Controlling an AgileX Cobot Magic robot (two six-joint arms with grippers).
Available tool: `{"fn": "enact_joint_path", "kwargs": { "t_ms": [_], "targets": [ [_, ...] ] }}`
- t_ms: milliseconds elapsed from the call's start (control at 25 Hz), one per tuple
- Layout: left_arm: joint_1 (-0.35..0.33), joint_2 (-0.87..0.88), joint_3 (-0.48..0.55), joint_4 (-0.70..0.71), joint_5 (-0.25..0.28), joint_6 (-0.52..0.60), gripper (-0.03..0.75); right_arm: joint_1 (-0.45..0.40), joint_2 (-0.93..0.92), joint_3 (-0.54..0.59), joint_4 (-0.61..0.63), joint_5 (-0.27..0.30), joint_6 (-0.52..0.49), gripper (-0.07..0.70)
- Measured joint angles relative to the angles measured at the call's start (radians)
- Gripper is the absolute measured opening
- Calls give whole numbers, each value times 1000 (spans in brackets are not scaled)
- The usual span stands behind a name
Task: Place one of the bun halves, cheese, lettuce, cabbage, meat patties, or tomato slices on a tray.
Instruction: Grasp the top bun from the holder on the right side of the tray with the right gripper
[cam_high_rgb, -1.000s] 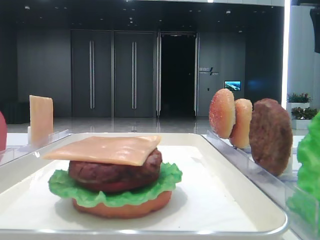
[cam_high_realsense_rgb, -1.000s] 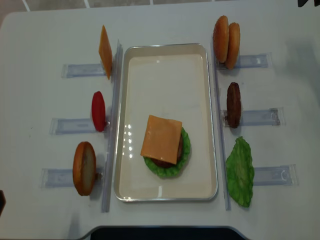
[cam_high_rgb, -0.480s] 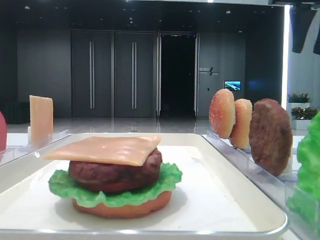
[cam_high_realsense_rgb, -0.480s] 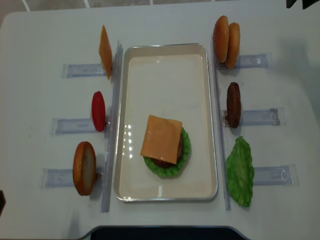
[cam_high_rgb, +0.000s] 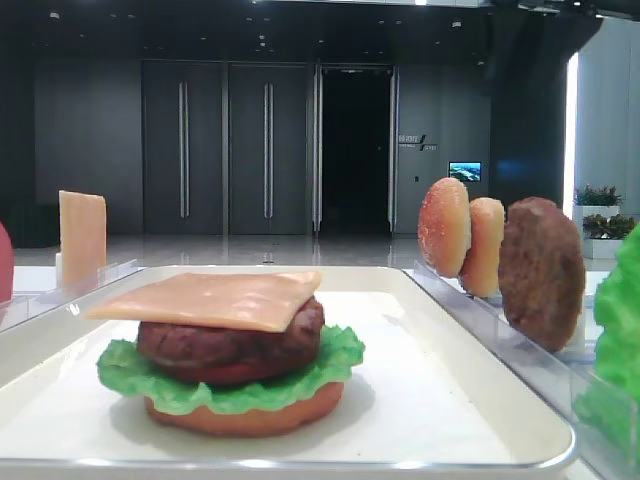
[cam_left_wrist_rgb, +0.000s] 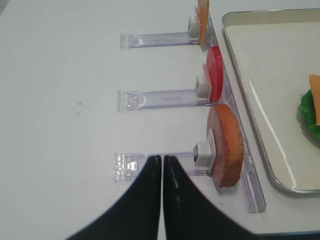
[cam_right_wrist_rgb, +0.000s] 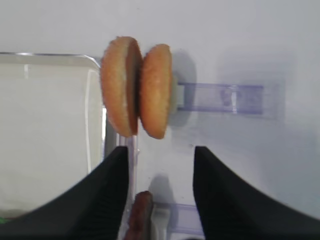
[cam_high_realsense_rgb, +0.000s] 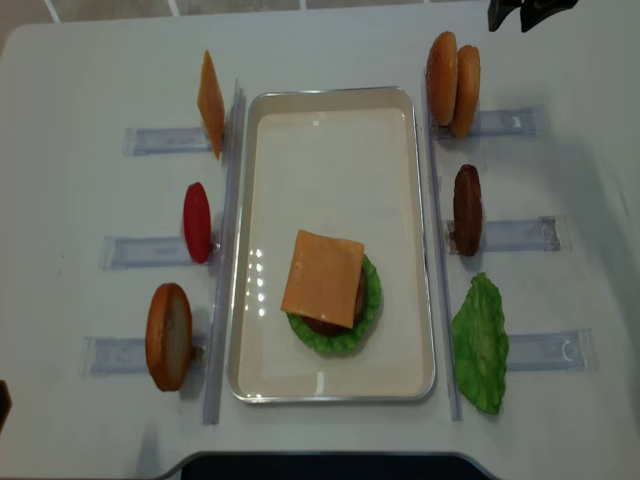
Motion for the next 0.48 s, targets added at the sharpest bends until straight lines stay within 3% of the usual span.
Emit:
{"fn": "enact_joint_path", "kwargs": {
  "t_ms": [200, 480],
  "targets": [
    [0, 0, 0, 0, 0, 0, 0, 32, 8, 0, 9, -91, 38, 358],
    [0, 0, 0, 0, 0, 0, 0, 40, 76, -1, 43, -144, 41, 365]
  ]
}}
